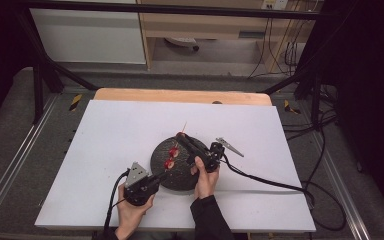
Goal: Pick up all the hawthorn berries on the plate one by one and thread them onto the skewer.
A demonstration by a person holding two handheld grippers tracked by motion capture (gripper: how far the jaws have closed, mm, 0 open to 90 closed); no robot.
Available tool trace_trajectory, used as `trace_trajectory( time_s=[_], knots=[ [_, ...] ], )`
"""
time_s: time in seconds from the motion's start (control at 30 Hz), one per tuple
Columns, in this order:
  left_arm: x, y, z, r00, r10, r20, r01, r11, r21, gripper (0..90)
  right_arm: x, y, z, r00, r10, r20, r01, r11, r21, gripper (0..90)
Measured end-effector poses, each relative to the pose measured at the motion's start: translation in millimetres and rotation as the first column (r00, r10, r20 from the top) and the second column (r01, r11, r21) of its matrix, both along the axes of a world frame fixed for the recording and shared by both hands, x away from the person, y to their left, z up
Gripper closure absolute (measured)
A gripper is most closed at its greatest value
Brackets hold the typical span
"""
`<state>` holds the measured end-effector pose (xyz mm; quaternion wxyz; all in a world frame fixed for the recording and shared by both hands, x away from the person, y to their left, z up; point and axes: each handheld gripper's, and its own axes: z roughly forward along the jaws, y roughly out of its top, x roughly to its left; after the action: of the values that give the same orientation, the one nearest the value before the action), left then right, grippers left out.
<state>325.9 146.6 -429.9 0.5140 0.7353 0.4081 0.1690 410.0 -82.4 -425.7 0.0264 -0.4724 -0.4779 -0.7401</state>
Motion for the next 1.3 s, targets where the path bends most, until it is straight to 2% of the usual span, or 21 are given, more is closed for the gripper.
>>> trace_trajectory(
  time_s=[0.5,0.57,0.7,0.83,0.93,1.1,1.23,1.3],
  knots=[
    [4.2,2.7,-1.4,0.9998,-0.008,-0.017,0.008,0.9999,0.010,88.5,-3.4,2.2,-4.8,0.9995,0.025,-0.018,-0.025,0.9983,-0.052,61.9],
    [3.7,3.3,-1.8,0.9996,-0.016,-0.023,0.016,0.9998,0.008,88.5,-2.9,1.0,-3.1,0.9994,0.029,-0.017,-0.030,0.9963,-0.080,60.8],
    [2.0,7.2,-1.8,0.9995,-0.021,-0.023,0.021,0.9997,0.013,88.5,-2.8,-4.5,5.2,0.9994,0.034,0.000,-0.033,0.9868,-0.159,50.0],
    [1.4,10.2,-3.3,0.9994,-0.020,-0.028,0.021,0.9995,0.025,88.5,-2.8,-10.9,13.1,0.9985,0.055,0.003,-0.052,0.9639,-0.261,40.0],
    [1.3,12.9,-4.2,0.9993,-0.021,-0.031,0.021,0.9994,0.028,88.5,-2.5,-16.4,16.7,0.9973,0.073,0.010,-0.066,0.9374,-0.342,31.4],
    [1.7,16.2,-5.3,0.9989,-0.024,-0.040,0.026,0.9987,0.044,88.5,-3.3,-28.0,18.4,0.9960,0.089,0.001,-0.080,0.8967,-0.435,17.0],
    [1.9,17.4,-5.9,0.9983,-0.034,-0.047,0.036,0.9979,0.053,88.5,-4.3,-38.7,17.4,0.9946,0.102,-0.017,-0.097,0.8599,-0.501,9.0],
    [2.0,17.9,-5.7,0.9982,-0.035,-0.049,0.038,0.9977,0.057,88.5,-4.6,-44.4,15.5,0.9941,0.107,-0.017,-0.099,0.8338,-0.543,5.8]
  ],
)
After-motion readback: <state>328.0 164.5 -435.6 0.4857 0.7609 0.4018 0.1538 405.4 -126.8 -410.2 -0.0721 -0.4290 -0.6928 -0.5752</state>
